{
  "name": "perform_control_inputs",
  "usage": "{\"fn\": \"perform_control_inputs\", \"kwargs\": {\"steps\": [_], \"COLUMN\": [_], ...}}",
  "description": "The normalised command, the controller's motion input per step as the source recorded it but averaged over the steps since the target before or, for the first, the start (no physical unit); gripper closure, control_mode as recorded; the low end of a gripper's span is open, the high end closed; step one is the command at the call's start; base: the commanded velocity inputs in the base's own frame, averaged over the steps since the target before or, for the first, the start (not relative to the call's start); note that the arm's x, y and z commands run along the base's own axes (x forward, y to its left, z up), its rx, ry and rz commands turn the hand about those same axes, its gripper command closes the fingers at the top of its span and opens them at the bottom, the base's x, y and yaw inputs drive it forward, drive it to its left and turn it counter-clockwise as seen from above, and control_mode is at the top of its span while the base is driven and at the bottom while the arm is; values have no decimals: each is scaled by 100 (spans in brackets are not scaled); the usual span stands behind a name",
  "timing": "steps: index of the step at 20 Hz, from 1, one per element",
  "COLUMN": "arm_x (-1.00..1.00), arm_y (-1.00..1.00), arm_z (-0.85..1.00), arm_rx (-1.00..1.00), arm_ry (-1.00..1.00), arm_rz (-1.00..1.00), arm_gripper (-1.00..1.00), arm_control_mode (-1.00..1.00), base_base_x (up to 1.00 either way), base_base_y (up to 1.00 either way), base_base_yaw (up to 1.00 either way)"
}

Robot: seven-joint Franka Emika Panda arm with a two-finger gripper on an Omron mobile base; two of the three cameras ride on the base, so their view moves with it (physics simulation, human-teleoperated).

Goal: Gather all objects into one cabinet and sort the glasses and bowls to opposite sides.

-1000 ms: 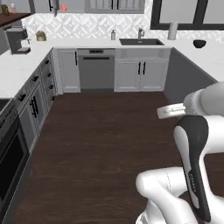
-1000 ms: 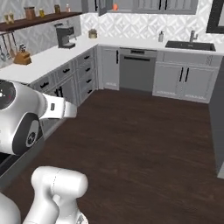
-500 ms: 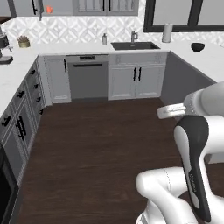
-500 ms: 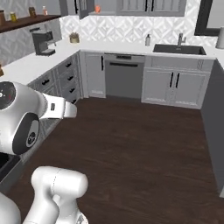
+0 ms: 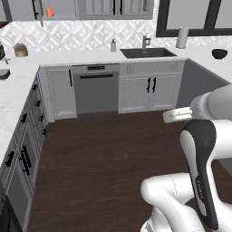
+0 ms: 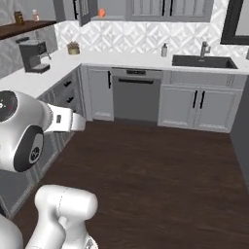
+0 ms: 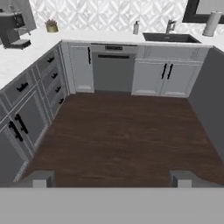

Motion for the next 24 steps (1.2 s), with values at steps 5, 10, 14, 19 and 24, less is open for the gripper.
{"fn": "perform_control_inputs", "kwargs": {"steps": [5, 10, 14, 19, 24], "arm_x": [0, 0, 0, 0, 0], "arm_y": [0, 0, 0, 0, 0], "arm_z": [0, 0, 0, 0, 0], "arm_rx": [0, 0, 0, 0, 0], "arm_ry": [0, 0, 0, 0, 0], "arm_rz": [0, 0, 0, 0, 0], "arm_gripper": [-100, -100, -100, -100, -100], "arm_control_mode": [100, 100, 100, 100, 100], "base_base_x": [100, 100, 100, 98, 94], "base_base_y": [52, 26, 24, 37, 35], "base_base_yaw": [-14, -16, -14, -8, -3]}}
